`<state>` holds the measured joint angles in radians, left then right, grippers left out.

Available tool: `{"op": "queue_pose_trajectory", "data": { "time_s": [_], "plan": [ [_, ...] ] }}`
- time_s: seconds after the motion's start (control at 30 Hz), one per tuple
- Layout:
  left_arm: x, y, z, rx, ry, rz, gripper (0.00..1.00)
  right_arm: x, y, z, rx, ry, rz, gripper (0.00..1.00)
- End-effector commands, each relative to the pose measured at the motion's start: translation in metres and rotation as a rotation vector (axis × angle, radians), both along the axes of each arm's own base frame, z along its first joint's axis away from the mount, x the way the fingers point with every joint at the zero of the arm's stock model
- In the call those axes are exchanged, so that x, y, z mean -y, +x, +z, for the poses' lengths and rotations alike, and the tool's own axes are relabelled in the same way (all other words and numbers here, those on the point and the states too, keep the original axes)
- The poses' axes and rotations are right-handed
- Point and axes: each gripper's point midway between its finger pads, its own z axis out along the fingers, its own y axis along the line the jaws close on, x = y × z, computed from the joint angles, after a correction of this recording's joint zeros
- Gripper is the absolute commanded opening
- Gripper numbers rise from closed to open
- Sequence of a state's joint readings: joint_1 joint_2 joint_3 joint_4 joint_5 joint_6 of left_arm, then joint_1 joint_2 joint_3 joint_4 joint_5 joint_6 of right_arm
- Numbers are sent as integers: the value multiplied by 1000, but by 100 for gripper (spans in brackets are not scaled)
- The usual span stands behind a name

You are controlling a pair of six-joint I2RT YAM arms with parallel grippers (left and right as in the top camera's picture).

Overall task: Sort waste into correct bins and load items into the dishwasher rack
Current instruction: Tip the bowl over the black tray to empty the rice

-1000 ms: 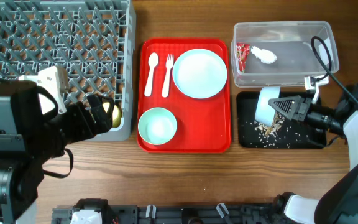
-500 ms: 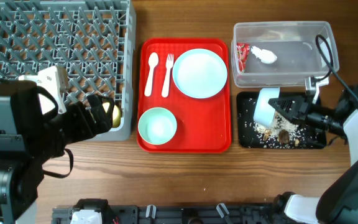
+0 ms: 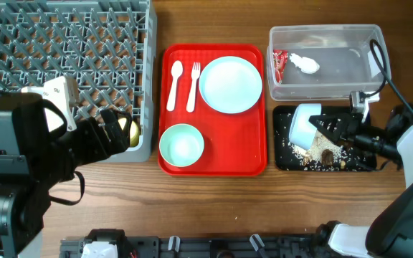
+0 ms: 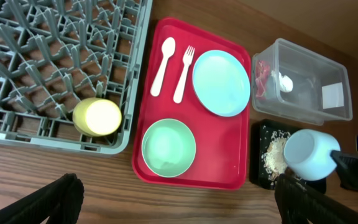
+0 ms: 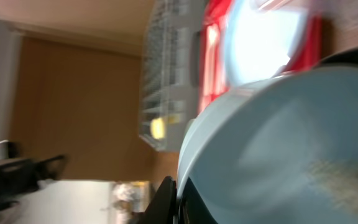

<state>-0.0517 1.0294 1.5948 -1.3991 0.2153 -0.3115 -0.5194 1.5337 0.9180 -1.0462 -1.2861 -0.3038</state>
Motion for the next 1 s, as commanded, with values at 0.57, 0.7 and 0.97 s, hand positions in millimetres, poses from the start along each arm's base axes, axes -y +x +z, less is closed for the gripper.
{"op": "queue_pose_trajectory", "data": {
  "time_s": [0.57,0.7,0.97],
  "plan": [
    [3,-1,4,15,-2,-23,100,5,1,17,54,50,-33,4],
    [3,-1,4,15,-2,-23,100,1,1,43,201,137,-28,4],
    [3,-1,4,15,-2,-23,100,1,-1,27,226,-8,12,4]
  ]
}}
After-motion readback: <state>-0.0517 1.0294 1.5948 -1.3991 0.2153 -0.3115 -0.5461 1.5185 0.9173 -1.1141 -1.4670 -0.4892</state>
